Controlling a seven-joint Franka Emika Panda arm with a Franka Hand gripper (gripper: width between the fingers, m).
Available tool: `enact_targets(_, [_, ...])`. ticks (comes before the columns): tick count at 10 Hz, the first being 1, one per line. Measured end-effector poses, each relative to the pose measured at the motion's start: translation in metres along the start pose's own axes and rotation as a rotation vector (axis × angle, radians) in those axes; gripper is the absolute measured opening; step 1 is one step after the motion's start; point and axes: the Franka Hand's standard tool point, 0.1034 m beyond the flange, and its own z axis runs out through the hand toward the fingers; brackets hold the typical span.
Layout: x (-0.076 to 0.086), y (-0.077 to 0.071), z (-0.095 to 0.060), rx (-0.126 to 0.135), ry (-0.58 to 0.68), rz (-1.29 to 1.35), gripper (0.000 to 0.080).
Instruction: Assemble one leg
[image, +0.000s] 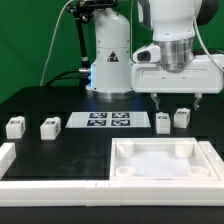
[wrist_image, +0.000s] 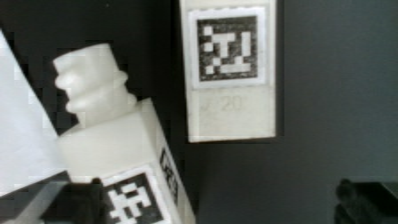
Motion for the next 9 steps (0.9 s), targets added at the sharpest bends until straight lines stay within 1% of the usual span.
enact_targets(1, [0.002, 0.002, 0.0, -0.009, -0.025, -0.009, 0.0649])
enact_targets(2, [0.003, 0.001, -0.001, -0.005, -0.018, -0.01, 0.0649])
enact_targets(3, [0.001, 0.003, 0.0, -0.015, -0.046, -0.03, 0.0649])
enact_targets(4, [-0.001, 0.008, 0.001, -0.032, -0.153, -0.045, 0.0649])
enact_targets(5, [0.0, 0.007, 0.003, -0.03, -0.242, -0.021, 0.0649])
enact_targets(7, [-0.008, 0.004, 0.004, -0.054, -0.413, -0.008, 0.0649])
enact_targets(9, [-0.01, 0.002, 0.004, -0.068, -0.543, 0.002, 0.0649])
